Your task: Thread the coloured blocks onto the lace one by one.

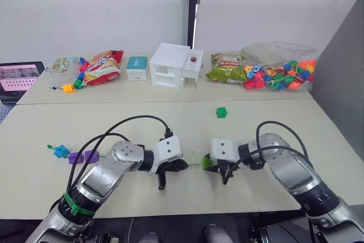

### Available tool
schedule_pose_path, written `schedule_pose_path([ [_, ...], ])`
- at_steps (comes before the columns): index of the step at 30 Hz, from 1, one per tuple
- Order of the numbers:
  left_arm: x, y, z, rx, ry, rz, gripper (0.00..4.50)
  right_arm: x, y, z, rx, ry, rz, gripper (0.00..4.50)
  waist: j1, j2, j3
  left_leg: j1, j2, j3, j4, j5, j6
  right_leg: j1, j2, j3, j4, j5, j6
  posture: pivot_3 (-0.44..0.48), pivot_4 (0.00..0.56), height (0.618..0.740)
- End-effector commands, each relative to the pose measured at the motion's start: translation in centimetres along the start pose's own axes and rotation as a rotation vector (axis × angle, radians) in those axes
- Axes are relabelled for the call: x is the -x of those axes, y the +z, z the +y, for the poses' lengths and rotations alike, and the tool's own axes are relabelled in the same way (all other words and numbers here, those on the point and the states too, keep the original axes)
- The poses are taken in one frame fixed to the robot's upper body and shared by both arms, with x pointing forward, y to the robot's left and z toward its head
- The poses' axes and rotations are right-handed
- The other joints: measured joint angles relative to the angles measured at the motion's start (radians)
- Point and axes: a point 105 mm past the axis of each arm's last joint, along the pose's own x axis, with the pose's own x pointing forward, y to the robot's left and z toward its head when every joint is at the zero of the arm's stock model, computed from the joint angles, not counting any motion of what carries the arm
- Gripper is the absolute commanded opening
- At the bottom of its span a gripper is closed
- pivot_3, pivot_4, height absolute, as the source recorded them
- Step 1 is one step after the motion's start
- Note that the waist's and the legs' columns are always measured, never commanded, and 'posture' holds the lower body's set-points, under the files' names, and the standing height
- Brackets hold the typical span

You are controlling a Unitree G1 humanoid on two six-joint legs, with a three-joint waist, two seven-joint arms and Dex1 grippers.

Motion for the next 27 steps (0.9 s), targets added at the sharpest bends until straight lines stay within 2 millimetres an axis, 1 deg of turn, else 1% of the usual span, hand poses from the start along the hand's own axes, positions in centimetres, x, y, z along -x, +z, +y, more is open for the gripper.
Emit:
schedule_pose_path([
  [1, -0.2, 0.9, 0.4, -0.048, 0.009, -0.018, 0.0, -1.2, -0.2, 2.0, -0.027, 0.085, 0.001, 1.13, 0.001, 0.0, 0.0, 0.0, 0.0, 0.0, 0.0, 0.0, 0.0, 0.0, 0.0, 0.0, 0.0, 0.0, 0.0, 0.0, 0.15, 0.74],
  [8, -0.7, 1.1, 0.9, -0.07, 0.005, -0.018, 0.0, -1.0, -0.2, 2.2, -0.034, 0.084, 0.003, 1.13, 0.002, 0.0, 0.0, 0.0, 0.0, 0.0, 0.0, 0.0, 0.0, 0.0, 0.0, 0.0, 0.0, 0.0, 0.0, 0.0, 0.15, 0.74],
  [18, -1.9, 2.0, 0.4, -0.092, -0.054, -0.045, 0.0, -1.0, 0.1, 2.3, -0.045, 0.079, 0.002, 1.13, 0.005, 0.0, 0.0, 0.0, 0.0, 0.0, 0.0, 0.0, 0.0, 0.0, 0.0, 0.0, 0.0, 0.0, 0.0, 0.0, 0.15, 0.74],
  [27, 0.1, 0.9, 0.4, -0.089, -0.049, 0.028, 0.0, -0.9, -0.2, 2.3, -0.057, 0.071, 0.014, 1.13, 0.002, 0.0, 0.0, 0.0, 0.0, 0.0, 0.0, 0.0, 0.0, 0.0, 0.0, 0.0, 0.0, 0.0, 0.0, 0.0, 0.15, 0.74],
])
